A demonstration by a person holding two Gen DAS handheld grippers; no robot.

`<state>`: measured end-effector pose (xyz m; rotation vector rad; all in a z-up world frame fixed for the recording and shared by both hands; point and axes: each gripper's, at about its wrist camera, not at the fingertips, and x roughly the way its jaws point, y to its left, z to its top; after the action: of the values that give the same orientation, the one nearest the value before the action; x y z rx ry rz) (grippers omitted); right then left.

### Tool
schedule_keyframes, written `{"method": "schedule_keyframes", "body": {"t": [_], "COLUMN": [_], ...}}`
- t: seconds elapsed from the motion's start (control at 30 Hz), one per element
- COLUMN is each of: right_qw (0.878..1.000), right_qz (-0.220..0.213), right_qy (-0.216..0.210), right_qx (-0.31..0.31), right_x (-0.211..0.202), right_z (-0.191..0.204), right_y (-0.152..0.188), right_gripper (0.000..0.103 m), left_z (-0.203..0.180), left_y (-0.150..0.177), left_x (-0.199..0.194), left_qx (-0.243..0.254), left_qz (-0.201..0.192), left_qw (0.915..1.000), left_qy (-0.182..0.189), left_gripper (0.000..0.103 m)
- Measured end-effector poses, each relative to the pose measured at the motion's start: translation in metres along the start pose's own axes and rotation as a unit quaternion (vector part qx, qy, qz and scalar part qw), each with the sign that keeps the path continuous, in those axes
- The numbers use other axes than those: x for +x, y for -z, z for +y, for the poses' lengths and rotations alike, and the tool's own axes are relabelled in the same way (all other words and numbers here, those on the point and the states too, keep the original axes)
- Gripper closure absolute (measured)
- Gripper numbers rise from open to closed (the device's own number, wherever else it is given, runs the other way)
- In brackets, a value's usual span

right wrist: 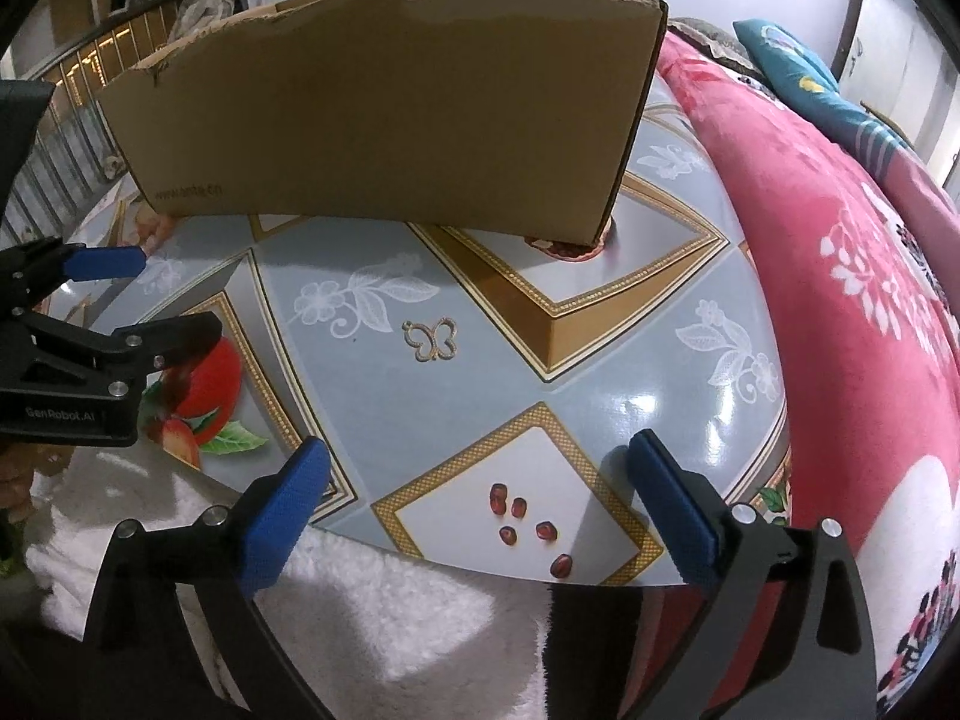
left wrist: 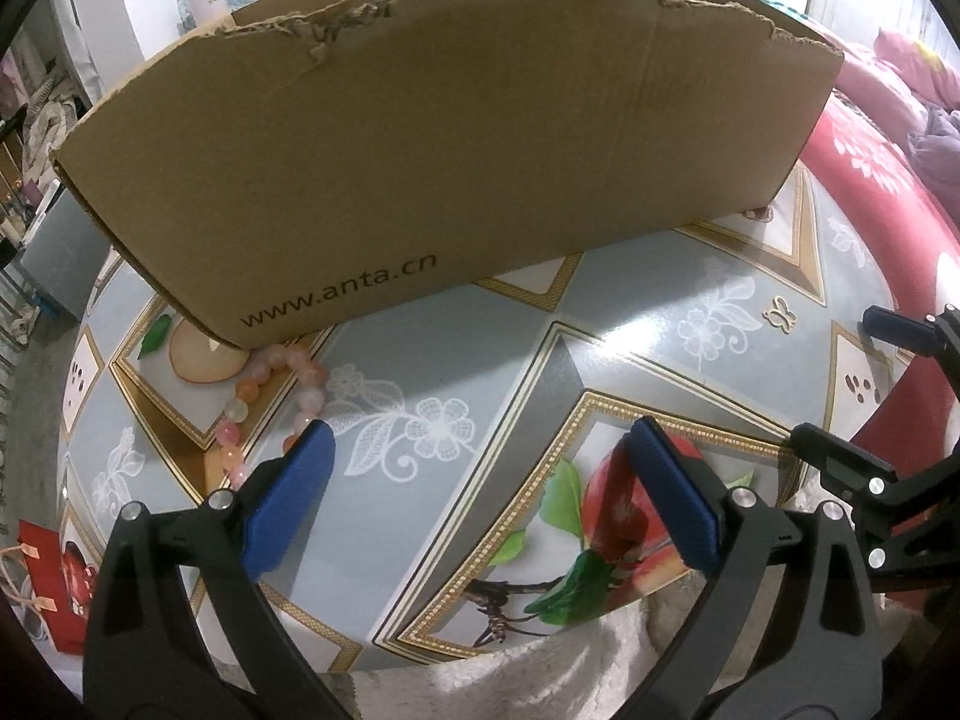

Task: Organize jewelry
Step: 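Position the open right gripper over the gold butterfly earring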

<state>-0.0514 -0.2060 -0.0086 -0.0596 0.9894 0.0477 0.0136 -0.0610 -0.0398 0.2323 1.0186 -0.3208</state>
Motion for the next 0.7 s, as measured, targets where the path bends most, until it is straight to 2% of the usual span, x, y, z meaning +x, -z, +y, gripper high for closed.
{"method": "schedule_keyframes", "body": {"t": [0.4, 0.57, 0.7], "right_qw": [1.0, 0.999, 0.999], "right_qz": [0.003, -0.019, -0.02], "right_qy": [0.004, -0.006, 0.013], "right_qx": [0.019, 0.049, 0.048], "right_x": [0.002, -0.003, 0.0], "right_z": [-0.004, -0.018, -0.022], "right_y": [-0.006, -0.007, -0.007], "right_gripper": [0.006, 0.006, 0.006], "left_z": [-0.001, 0.001, 0.002], "left_y": [0.0, -0.001, -0.002], "left_x": [0.0, 0.0, 0.001], "left_qx": [-0.002, -0.003, -0.005], "left_qz": [0.001, 0.002, 0.003], "left_qw": [1.0, 1.0, 1.0], "left_qy": [0.001, 0.002, 0.001], "left_gripper": [0.008, 0.008, 0.008]}}
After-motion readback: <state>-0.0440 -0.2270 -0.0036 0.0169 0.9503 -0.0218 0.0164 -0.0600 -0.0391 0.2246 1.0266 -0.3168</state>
